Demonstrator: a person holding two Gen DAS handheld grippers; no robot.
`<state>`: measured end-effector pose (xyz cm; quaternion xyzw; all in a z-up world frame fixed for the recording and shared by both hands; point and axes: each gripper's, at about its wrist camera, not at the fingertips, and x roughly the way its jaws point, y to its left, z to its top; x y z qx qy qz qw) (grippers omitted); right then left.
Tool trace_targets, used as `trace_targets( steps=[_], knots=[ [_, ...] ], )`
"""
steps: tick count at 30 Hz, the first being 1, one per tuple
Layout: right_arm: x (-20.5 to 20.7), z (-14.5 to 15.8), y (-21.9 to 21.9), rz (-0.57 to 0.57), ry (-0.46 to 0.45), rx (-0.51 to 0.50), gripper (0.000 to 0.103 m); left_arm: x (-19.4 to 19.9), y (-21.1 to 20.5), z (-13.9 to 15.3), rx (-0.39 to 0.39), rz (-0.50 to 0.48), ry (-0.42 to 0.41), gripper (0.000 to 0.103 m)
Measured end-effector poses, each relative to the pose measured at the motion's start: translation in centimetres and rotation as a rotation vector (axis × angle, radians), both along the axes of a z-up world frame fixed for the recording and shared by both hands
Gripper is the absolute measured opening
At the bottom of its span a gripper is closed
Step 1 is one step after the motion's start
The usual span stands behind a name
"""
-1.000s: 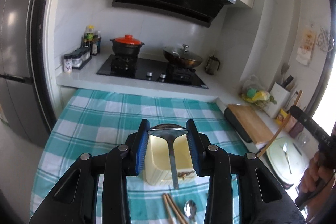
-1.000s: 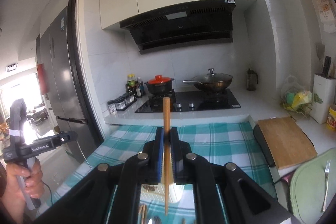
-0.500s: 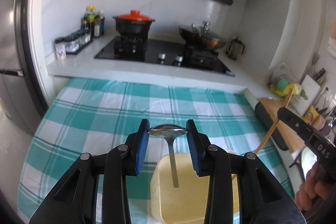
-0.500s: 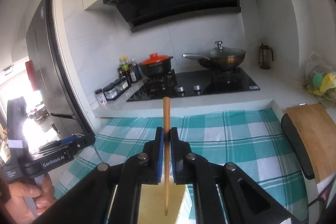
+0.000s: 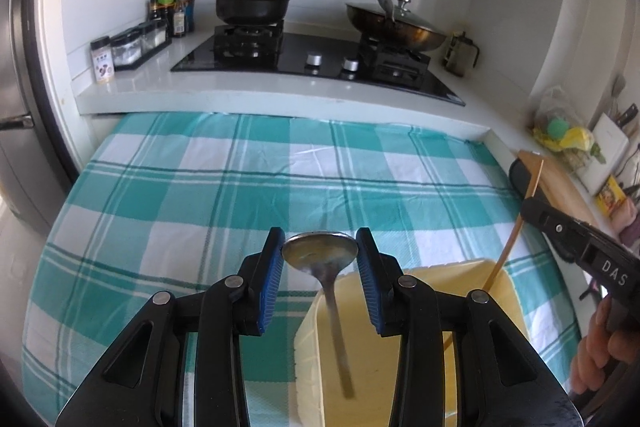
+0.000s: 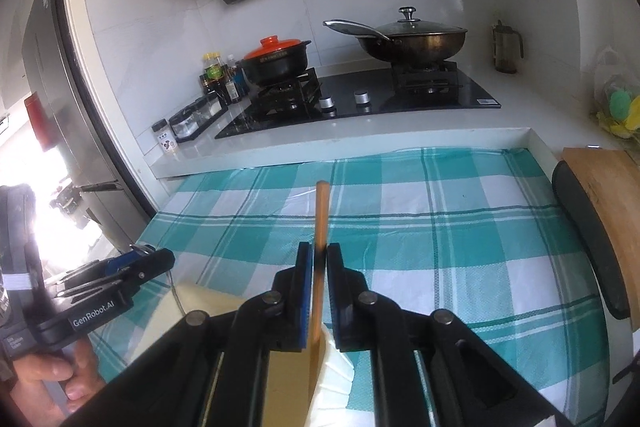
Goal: Organize utensils
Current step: 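Open the left tool dropping the spoon into the holder while the right releases the chopstick, then move both open tools back over the remaining chopsticks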
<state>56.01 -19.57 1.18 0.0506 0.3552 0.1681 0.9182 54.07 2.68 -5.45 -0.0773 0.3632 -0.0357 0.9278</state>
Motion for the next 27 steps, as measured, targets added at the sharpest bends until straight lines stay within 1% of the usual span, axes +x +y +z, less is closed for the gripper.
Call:
trace_targets(
  steps=[1,2,3,4,6,9,11,13,14,15,16,17,19,21,23,27],
  knots=[
    [0.2,-0.2,0.0,-0.006,0.012,-0.005,0.011,0.1,0.0,-0.1,0.001,0.002,0.005,0.039],
    [0.3,-0.4,-0.1,-0.013,0.020,-0.010,0.012,0.3,0.1,-0.2,0.000,0.000,0.008,0.044],
    [0.4,-0.5,-0.2,-0.020,0.026,-0.014,0.020,0.3,0.1,-0.2,-0.002,-0.003,0.011,0.048],
    [0.4,-0.5,-0.2,-0.027,0.031,-0.016,0.031,0.2,0.2,-0.1,-0.005,-0.004,0.010,0.050],
    [-0.1,-0.2,-0.6,-0.037,0.026,-0.012,0.039,-0.2,0.7,0.3,-0.015,0.003,0.003,0.050],
    [-1.1,1.1,-1.2,-0.040,0.010,-0.012,0.039,-1.4,1.6,1.2,-0.031,0.013,-0.004,0.051],
    [-2.2,2.3,-1.9,-0.041,-0.007,-0.015,0.039,-3.1,2.5,2.3,-0.045,0.020,-0.016,0.051],
    [-4.1,3.9,-2.8,-0.042,-0.030,-0.018,0.039,-5.9,3.6,3.7,-0.050,0.023,-0.045,0.056],
    [-5.2,4.7,-3.2,-0.040,-0.040,-0.018,0.039,-7.3,4.1,4.2,-0.048,0.027,-0.062,0.063],
    [-6.4,5.6,-3.7,-0.035,-0.050,-0.018,0.043,-8.9,4.6,4.7,-0.045,0.030,-0.081,0.070],
    [-8.0,6.4,-4.2,-0.031,-0.058,-0.026,0.047,-11.2,5.3,5.2,-0.041,0.036,-0.099,0.073],
    [-9.3,7.1,-4.6,-0.027,-0.064,-0.038,0.048,-13.0,5.8,5.4,-0.037,0.041,-0.107,0.078],
    [-12.8,8.2,-5.6,-0.009,-0.066,-0.065,0.048,-16.5,6.6,5.4,-0.024,0.040,-0.108,0.081],
    [-16.1,8.8,-6.8,-0.003,-0.058,-0.088,0.048,-20.2,7.1,4.7,0.004,0.034,-0.083,0.084],
    [-19.7,8.9,-8.3,-0.009,-0.053,-0.105,0.048,-23.6,7.2,3.3,0.033,0.026,-0.055,0.086],
    [-26.6,7.7,-10.3,-0.034,-0.067,-0.174,0.048,-29.2,6.1,-0.6,0.063,0.012,0.009,0.087]
  ],
)
